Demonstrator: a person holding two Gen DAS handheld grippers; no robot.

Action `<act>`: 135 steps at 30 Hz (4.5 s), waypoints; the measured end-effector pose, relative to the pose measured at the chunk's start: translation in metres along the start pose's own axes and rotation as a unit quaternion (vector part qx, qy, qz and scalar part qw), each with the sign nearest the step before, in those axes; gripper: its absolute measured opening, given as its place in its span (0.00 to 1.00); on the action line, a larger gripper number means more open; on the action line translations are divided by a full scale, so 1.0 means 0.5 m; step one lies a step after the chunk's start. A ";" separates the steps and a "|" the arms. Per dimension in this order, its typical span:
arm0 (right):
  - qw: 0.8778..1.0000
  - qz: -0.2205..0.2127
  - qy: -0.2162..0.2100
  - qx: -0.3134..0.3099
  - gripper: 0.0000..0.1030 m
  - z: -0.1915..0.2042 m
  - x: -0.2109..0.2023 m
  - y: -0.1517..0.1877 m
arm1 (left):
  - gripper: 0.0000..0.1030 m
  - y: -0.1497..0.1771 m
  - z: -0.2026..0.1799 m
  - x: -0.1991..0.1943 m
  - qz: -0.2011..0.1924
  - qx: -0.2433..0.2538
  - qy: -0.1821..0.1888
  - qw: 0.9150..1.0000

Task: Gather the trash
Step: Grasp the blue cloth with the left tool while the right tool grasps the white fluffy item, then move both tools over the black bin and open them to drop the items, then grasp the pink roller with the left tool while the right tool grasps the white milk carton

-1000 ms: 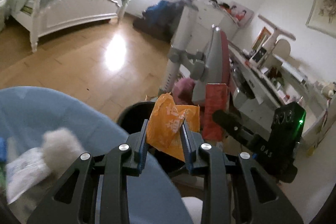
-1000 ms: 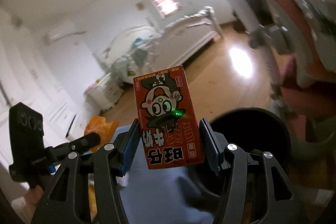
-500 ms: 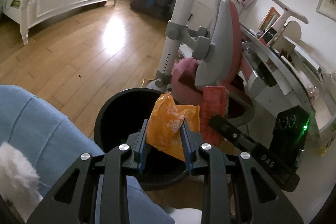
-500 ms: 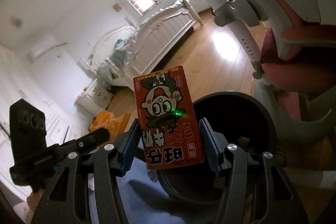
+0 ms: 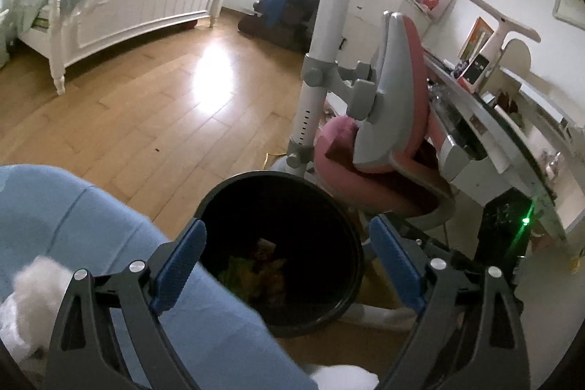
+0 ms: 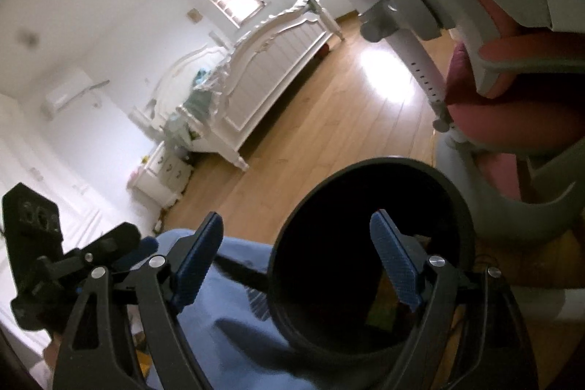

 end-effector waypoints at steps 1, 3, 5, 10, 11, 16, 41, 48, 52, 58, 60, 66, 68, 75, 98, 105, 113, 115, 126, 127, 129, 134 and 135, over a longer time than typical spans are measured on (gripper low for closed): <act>1.000 0.002 -0.004 -0.003 0.80 0.005 0.002 0.003 | 0.88 -0.001 0.004 -0.011 -0.003 -0.002 -0.002 1.000; 1.000 0.009 -0.014 -0.012 0.80 0.034 -0.001 0.013 | 0.88 -0.003 0.018 -0.044 -0.012 -0.010 -0.008 1.000; 0.999 0.016 -0.021 -0.021 0.80 0.061 0.000 0.022 | 0.88 -0.004 0.041 -0.088 -0.022 -0.019 -0.015 0.999; 0.996 0.040 -0.051 -0.053 0.80 0.171 0.003 0.061 | 0.88 -0.003 0.128 -0.204 -0.047 -0.050 -0.049 0.996; 0.995 0.046 -0.057 -0.060 0.80 0.193 0.005 0.070 | 0.88 -0.002 0.152 -0.229 -0.053 -0.058 -0.057 0.995; 0.985 0.086 -0.100 -0.110 0.80 0.328 0.022 0.126 | 0.88 0.008 0.289 -0.338 -0.069 -0.084 -0.112 0.988; 0.949 0.246 -0.077 -0.180 0.49 0.481 0.260 0.283 | 0.40 0.063 0.564 -0.277 0.031 -0.102 -0.139 0.985; 0.963 0.182 -0.111 -0.165 0.42 0.492 0.191 0.248 | 0.35 0.038 0.520 -0.330 -0.024 -0.090 -0.124 0.988; 0.971 0.113 -0.128 -0.170 0.42 0.503 0.113 0.197 | 0.35 -0.005 0.483 -0.387 -0.072 -0.102 -0.111 0.986; 0.974 0.001 -0.137 -0.178 0.42 0.496 -0.015 0.097 | 0.35 -0.073 0.353 -0.434 -0.124 -0.074 -0.078 0.986; 0.975 -0.026 -0.132 -0.179 0.42 0.477 -0.050 0.067 | 0.35 -0.088 0.303 -0.427 -0.129 -0.062 -0.061 0.988; 0.979 -0.082 -0.088 -0.165 0.42 0.366 -0.112 -0.023 | 0.35 -0.112 0.153 -0.335 -0.121 -0.028 -0.008 0.992; 0.981 -0.089 -0.068 -0.156 0.42 0.318 -0.120 -0.046 | 0.35 -0.111 0.110 -0.288 -0.108 -0.018 0.011 0.994; 0.989 -0.084 -0.017 -0.123 0.42 0.154 -0.099 -0.088 | 0.35 -0.078 -0.003 -0.105 -0.050 0.000 0.052 0.997; 0.994 -0.045 0.017 -0.098 0.43 0.009 -0.004 -0.057 | 0.36 -0.012 -0.002 0.079 0.027 -0.003 0.026 0.999; 0.994 -0.039 0.033 -0.101 0.66 0.026 0.011 -0.052 | 0.46 -0.020 0.005 0.099 0.016 -0.005 0.012 1.000; 0.993 -0.041 0.028 -0.104 0.77 0.062 0.002 -0.042 | 0.76 -0.039 0.010 0.041 -0.002 0.014 -0.004 1.000; 0.993 -0.041 0.022 -0.108 0.77 0.083 -0.006 -0.035 | 0.77 -0.043 0.017 0.011 -0.007 0.009 -0.005 1.000; 0.988 -0.005 -0.039 -0.147 0.78 0.268 -0.026 0.033 | 0.81 -0.024 0.148 -0.256 -0.063 -0.030 -0.058 0.996; 0.987 0.002 -0.048 -0.152 0.78 0.292 -0.026 0.044 | 0.81 -0.016 0.174 -0.289 -0.068 -0.038 -0.067 0.995; 0.984 0.016 -0.067 -0.164 0.78 0.343 -0.025 0.070 | 0.81 0.005 0.229 -0.353 -0.073 -0.058 -0.094 0.991; 0.972 0.077 -0.119 -0.188 0.80 0.466 -0.017 0.152 | 0.81 0.081 0.351 -0.478 -0.062 -0.096 -0.169 0.979; 0.966 0.102 -0.133 -0.198 0.80 0.496 -0.013 0.181 | 0.80 0.107 0.375 -0.502 -0.054 -0.097 -0.189 0.976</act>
Point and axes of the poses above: each gripper's, at about its wrist camera, not at the fingertips, and x roughly the way its jaws point, z to its left, y to its underside, the point moved 2 cm from there along x, roughly the way its jaws point, and after that the axes turned 13 degrees about -z, right-handed, at the moved point
